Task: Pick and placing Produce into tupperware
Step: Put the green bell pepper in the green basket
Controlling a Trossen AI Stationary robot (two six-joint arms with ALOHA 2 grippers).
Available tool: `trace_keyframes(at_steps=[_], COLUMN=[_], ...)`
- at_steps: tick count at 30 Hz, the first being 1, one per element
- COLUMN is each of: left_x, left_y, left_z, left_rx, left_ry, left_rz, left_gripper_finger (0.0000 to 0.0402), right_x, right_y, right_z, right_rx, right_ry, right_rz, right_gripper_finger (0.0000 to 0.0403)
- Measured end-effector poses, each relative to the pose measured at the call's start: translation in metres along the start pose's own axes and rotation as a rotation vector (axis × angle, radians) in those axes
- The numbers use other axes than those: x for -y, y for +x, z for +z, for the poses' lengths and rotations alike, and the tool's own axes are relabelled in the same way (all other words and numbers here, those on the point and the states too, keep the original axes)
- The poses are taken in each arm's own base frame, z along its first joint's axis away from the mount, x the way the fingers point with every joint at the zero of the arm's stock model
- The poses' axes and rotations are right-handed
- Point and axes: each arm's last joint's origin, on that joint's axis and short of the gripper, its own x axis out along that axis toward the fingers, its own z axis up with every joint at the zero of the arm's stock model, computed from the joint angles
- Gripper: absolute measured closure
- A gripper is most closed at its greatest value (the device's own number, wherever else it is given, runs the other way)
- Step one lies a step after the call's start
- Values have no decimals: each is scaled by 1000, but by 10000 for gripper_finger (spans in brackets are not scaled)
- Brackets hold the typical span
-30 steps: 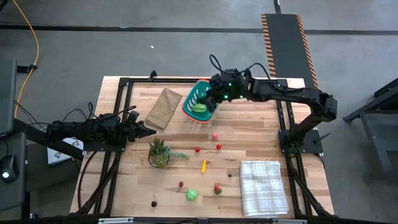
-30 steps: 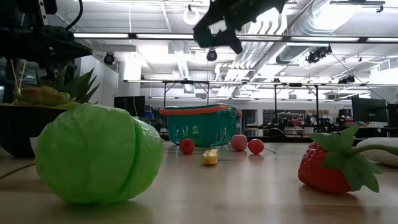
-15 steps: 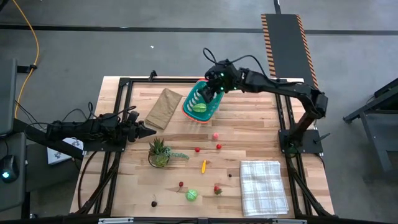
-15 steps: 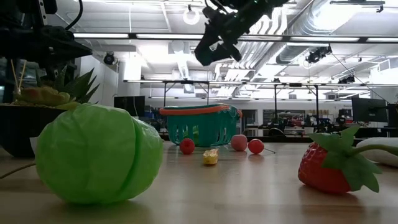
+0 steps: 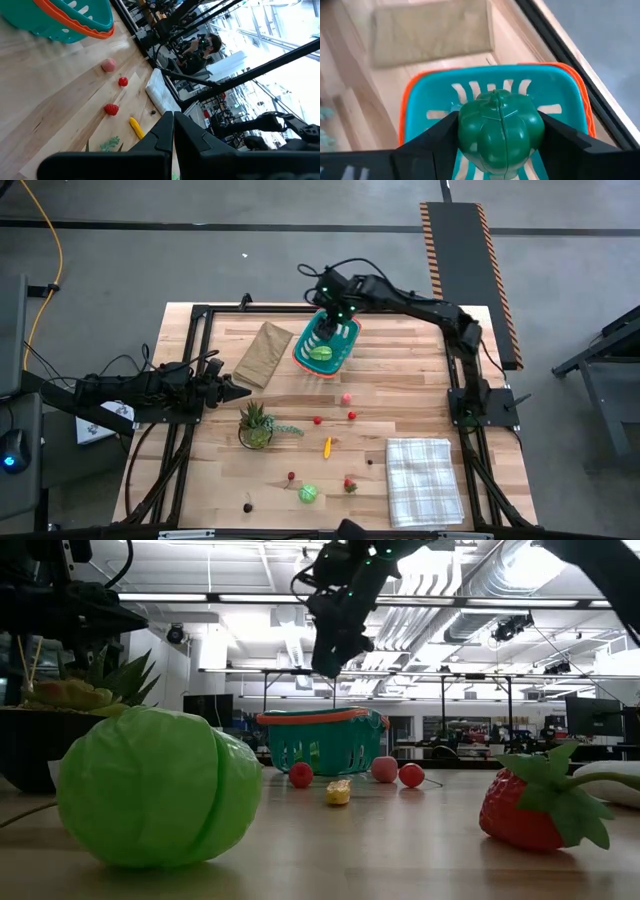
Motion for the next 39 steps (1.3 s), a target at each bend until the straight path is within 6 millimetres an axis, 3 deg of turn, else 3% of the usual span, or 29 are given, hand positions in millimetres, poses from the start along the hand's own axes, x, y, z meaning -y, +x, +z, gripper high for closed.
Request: trace_keyframes(at_steps=[11, 18, 24, 39], left_x=[0, 0, 0, 0], left_y=[0, 0, 0, 0], left_z=[0, 0, 0, 0], left_rx=[0, 0, 0, 0], left_ry=[8, 14, 34, 34], left_rz=[1, 1, 1, 0], left_gripper_finger=[399, 399, 399, 399], right_x=[12, 28, 30, 33], right_y=[46, 65, 79, 84], right_z=[-8, -14, -17, -17], right_rx=[-131, -200, -227, -224], right_ry=[37, 112, 123, 148], right_rz=[-27, -66, -86, -72], right_gripper_finger=[190, 190, 190, 189])
